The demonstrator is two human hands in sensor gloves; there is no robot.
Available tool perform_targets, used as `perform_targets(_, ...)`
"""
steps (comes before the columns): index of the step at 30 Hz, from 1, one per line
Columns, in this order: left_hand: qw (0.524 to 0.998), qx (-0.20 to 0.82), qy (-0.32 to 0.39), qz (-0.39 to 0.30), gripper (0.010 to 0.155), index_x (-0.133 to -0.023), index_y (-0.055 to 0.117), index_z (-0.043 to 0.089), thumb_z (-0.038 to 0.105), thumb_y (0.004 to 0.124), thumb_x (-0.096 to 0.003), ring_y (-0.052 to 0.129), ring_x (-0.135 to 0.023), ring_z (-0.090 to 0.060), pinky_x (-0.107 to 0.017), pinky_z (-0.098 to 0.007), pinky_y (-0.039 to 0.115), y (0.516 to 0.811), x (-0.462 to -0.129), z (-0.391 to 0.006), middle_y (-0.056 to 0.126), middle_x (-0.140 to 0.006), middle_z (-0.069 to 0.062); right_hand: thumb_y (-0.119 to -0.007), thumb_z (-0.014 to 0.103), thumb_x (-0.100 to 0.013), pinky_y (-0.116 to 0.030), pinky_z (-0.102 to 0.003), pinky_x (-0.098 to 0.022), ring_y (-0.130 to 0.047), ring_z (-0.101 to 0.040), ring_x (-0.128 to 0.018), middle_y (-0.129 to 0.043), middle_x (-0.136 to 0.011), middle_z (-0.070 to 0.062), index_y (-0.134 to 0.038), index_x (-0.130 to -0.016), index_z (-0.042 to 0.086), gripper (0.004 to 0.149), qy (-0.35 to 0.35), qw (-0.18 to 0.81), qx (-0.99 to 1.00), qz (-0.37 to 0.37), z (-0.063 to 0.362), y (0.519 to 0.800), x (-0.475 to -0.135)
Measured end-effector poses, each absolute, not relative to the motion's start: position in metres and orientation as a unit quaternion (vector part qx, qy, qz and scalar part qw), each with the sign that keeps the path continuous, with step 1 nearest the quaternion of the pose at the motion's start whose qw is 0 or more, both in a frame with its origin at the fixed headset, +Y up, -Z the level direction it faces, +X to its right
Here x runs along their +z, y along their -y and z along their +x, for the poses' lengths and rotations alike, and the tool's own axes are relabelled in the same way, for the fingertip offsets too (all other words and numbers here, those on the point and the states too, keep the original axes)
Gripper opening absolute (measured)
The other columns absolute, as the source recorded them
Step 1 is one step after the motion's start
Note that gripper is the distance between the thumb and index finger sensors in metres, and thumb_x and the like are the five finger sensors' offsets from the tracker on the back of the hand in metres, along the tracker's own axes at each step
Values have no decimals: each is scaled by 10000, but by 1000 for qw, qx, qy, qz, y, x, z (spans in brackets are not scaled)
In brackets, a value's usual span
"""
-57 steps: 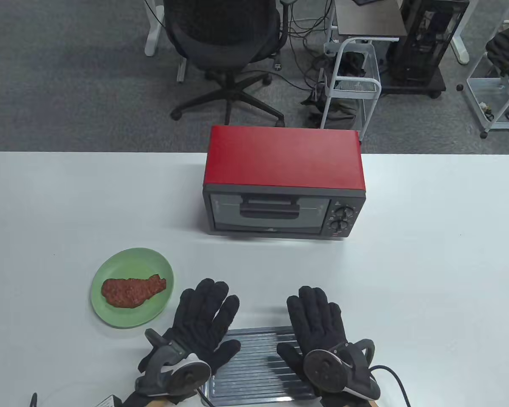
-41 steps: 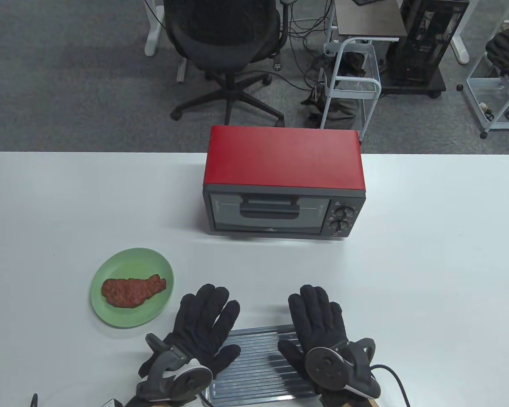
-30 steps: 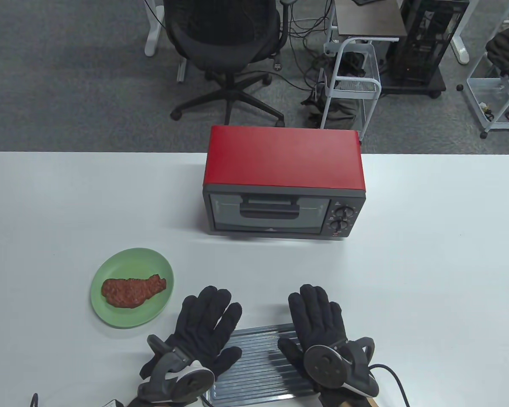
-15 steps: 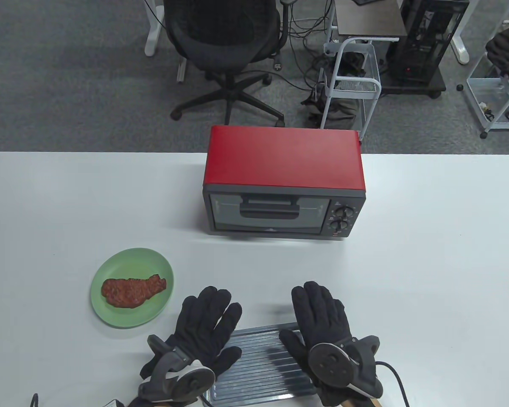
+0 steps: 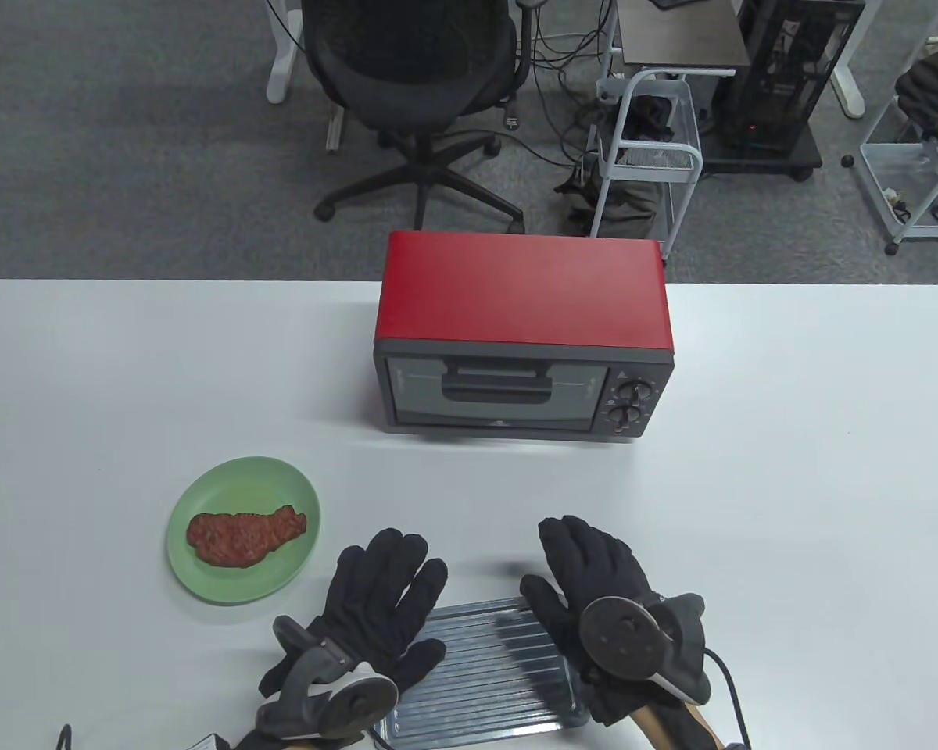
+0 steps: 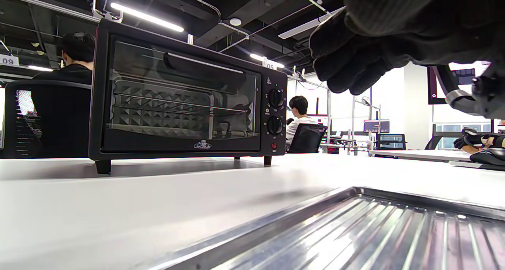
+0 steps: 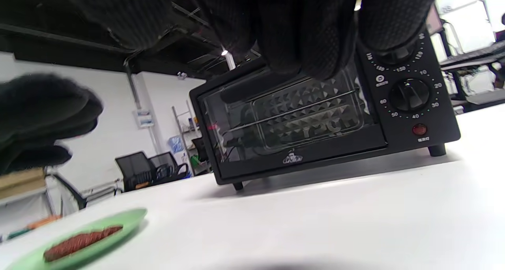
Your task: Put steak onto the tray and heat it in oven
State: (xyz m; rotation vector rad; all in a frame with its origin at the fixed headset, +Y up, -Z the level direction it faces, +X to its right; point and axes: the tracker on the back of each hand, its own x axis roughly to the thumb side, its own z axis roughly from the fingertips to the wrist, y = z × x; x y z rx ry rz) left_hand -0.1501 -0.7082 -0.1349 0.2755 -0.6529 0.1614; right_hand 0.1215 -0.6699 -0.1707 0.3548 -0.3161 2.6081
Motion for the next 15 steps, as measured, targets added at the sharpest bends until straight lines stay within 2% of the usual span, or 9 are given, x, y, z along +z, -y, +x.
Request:
perform_targets(3, 935, 79, 319, 135, 882, -1166, 310, 206, 588, 709, -479, 338, -1112, -515, -718, -757, 434, 708, -135, -150, 308, -1229, -201, -699, 515, -513, -765, -633, -533, -933, -468, -699, -877, -891, -206, -752, -966, 92, 622, 135, 301, 940, 86, 136, 659, -188)
perform_targets(6, 934, 79, 320, 137, 881, -1166, 311, 206, 588, 709, -479, 338, -1112, -516, -718, -758, 433, 708, -135, -150, 310, -1230, -201, -697, 502, -517, -788, -625, -500, -961, -459, -644, -914, -840, -202, -779, -940, 82, 601, 154, 322, 933, 53, 148, 646, -202)
perform_targets(11, 934, 78, 321, 136, 880, -1166, 313, 207, 588, 709, -478, 340, -1112, -514, -719, -757, 434, 709, -135, -150, 312, -1229, -200, -694, 498, -521, -799, -613, -490, -972, -442, -628, -925, -824, -186, -777, -940, 88, 592, 183, 330, 926, 17, 162, 625, -225)
perform_targets(15, 934, 78, 322, 135, 880, -1166, 314, 205, 588, 709, -479, 341, -1112, -514, -719, -757, 434, 709, -135, -149, 314, -1229, -199, -694, 494, -523, -802, -610, -488, -974, -440, -624, -929, -820, -180, -777, -940, 89, 587, 188, 327, 926, 2, 167, 619, -238)
